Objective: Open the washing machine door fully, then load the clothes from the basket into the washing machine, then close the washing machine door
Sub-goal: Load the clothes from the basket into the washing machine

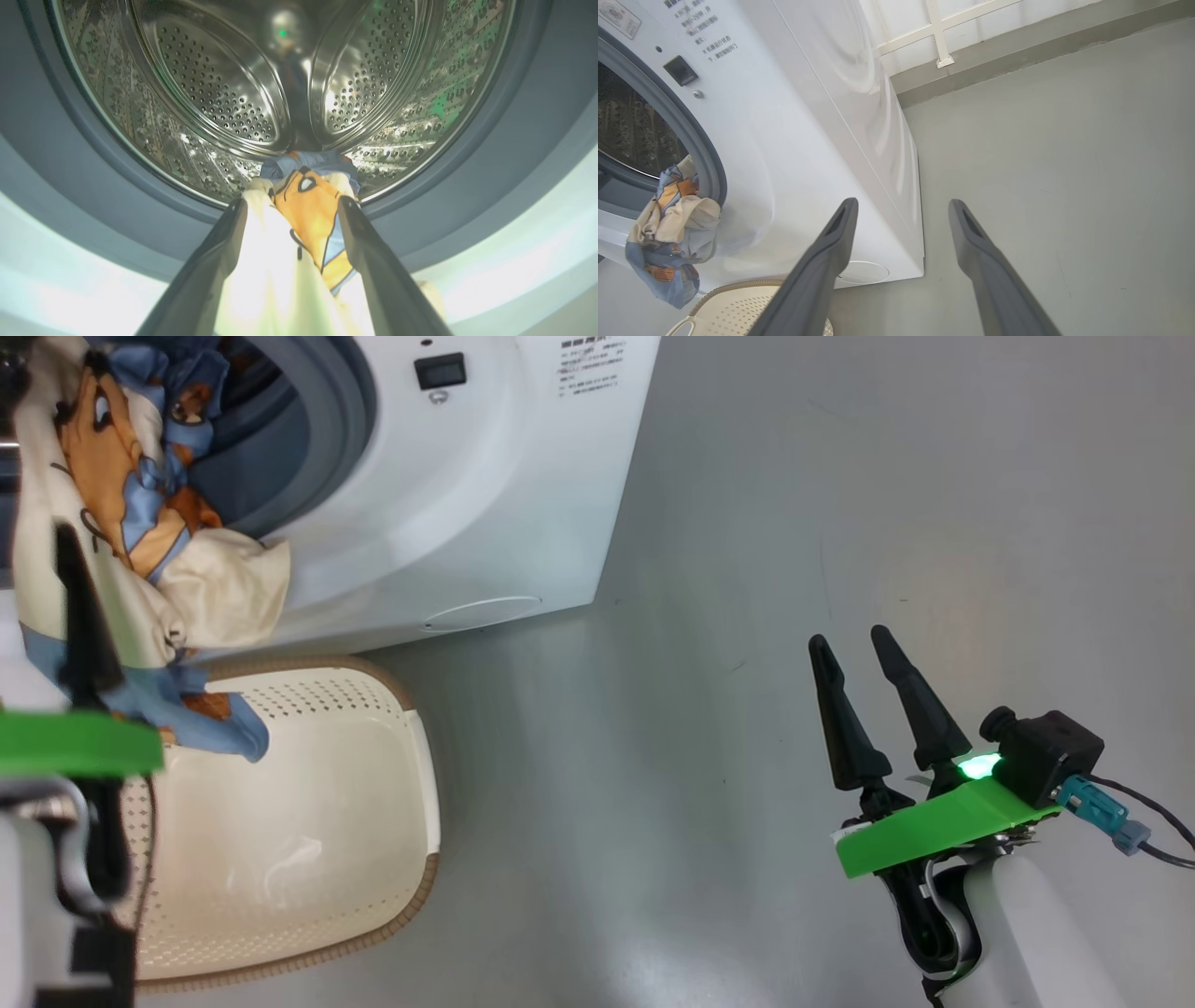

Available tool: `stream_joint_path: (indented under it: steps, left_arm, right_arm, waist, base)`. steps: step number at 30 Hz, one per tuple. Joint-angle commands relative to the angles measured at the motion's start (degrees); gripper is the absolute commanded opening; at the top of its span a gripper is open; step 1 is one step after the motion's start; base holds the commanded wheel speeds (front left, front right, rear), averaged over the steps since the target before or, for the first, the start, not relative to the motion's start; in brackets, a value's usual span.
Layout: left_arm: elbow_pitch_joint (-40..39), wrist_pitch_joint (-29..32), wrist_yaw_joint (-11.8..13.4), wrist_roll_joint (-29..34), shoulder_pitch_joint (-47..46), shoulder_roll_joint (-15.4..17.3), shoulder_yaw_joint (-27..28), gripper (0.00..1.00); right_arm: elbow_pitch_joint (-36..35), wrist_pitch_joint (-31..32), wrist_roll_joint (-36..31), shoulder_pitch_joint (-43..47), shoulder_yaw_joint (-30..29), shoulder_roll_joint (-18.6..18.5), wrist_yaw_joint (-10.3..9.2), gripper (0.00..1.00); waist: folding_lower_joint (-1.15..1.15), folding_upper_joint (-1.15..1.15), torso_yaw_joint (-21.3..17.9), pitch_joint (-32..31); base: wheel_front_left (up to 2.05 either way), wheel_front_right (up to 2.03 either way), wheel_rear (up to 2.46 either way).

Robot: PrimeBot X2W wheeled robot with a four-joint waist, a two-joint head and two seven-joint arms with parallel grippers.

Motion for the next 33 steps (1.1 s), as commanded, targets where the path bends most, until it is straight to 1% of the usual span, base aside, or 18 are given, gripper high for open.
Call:
stream_joint_path:
  steps: [1, 13, 22, 28, 33]
  left_arm:
    - [-2.20, -0.36, 0.41, 0.18, 1.96, 1.54, 1.89, 1.00]
    - [-9.28, -0.37, 1.93, 1.76, 11.75, -1.67, 2.04, 1.00]
    - [-11.75, -0.37, 2.64, 3.43, 17.02, -3.49, 2.65, 1.00]
    - [-12.45, -0.37, 2.81, 5.28, 19.09, -3.38, 2.75, 1.00]
    - [-12.63, -0.37, 2.96, 5.66, 20.47, -4.40, 3.23, 1.00]
  right_arm:
    - [-1.32, -0.69, -0.47, 1.14, 1.07, 0.31, 0.09, 1.00]
    - [-1.11, -0.69, -0.90, 0.72, 1.26, 0.31, 0.09, 1.00]
    - [-0.92, -0.69, -0.86, 0.79, 1.58, 0.31, 0.09, 1.00]
    - [-0.77, -0.69, -0.90, 0.94, 1.60, 0.31, 0.09, 1.00]
    - [-0.70, -0.69, -1.19, 1.17, 1.71, 0.16, 0.09, 1.00]
  waist:
    - [0.00, 0.00, 0.09, -0.06]
    - [0.00, 0.00, 0.72, -0.05]
    - [0.00, 0.00, 0.16, -0.44]
    - [0.00, 0.00, 0.14, -0.83]
    - [0.00, 0.00, 0.01, -1.41]
  base:
    - [0.00, 0.00, 0.00]
    - [0.00, 0.00, 0.00]
    - [0.00, 0.00, 0.00]
    - [0.00, 0.00, 0.00]
    - [0.00, 0.00, 0.00]
